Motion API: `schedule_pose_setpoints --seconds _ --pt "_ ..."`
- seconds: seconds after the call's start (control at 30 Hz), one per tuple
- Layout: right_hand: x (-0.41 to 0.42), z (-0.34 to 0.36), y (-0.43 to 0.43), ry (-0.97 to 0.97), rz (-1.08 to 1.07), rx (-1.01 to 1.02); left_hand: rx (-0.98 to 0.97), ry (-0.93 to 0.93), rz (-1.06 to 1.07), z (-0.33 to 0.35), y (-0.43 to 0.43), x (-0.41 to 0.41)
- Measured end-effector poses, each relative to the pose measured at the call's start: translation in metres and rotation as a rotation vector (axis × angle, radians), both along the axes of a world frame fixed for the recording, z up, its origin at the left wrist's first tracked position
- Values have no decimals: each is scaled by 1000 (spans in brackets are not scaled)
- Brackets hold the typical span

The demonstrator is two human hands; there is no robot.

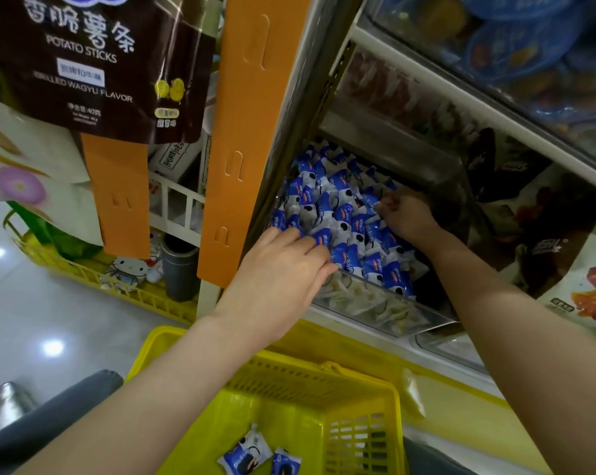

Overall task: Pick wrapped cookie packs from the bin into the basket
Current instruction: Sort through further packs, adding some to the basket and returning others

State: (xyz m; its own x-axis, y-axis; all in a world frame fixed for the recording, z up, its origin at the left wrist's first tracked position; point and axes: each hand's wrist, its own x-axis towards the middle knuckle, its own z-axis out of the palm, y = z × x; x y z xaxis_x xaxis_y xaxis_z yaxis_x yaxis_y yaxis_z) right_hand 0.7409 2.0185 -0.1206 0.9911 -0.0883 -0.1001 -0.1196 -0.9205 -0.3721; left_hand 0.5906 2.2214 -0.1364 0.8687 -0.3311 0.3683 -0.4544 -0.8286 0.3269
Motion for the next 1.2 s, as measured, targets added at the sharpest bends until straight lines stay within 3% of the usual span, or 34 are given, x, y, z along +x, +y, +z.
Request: schedule_pose_setpoints --seconds 0.13,0.2,0.3,0.4,0.53,0.93,1.1,1.2 --pt "3 4 -7 90 75 -123 -21 -7 -26 -1 2 1" --pt "4 6 -5 8 105 -170 -32 -17 -38 -1 4 2" --pt "8 8 10 -203 140 -84 -34 -43 -51 -2 8 3" --pt "21 11 42 -249 296 2 -35 -70 -82 -2 11 5" --pt "51 8 81 -188 332 28 -42 -104 -107 -4 12 7" --pt "72 0 84 -12 373 -175 -47 -115 -117 -5 13 8" --pt "72 5 85 68 376 -78 -48 -117 -113 -4 12 7" --pt "74 8 84 -4 322 34 -54 -112 -122 -5 13 7"
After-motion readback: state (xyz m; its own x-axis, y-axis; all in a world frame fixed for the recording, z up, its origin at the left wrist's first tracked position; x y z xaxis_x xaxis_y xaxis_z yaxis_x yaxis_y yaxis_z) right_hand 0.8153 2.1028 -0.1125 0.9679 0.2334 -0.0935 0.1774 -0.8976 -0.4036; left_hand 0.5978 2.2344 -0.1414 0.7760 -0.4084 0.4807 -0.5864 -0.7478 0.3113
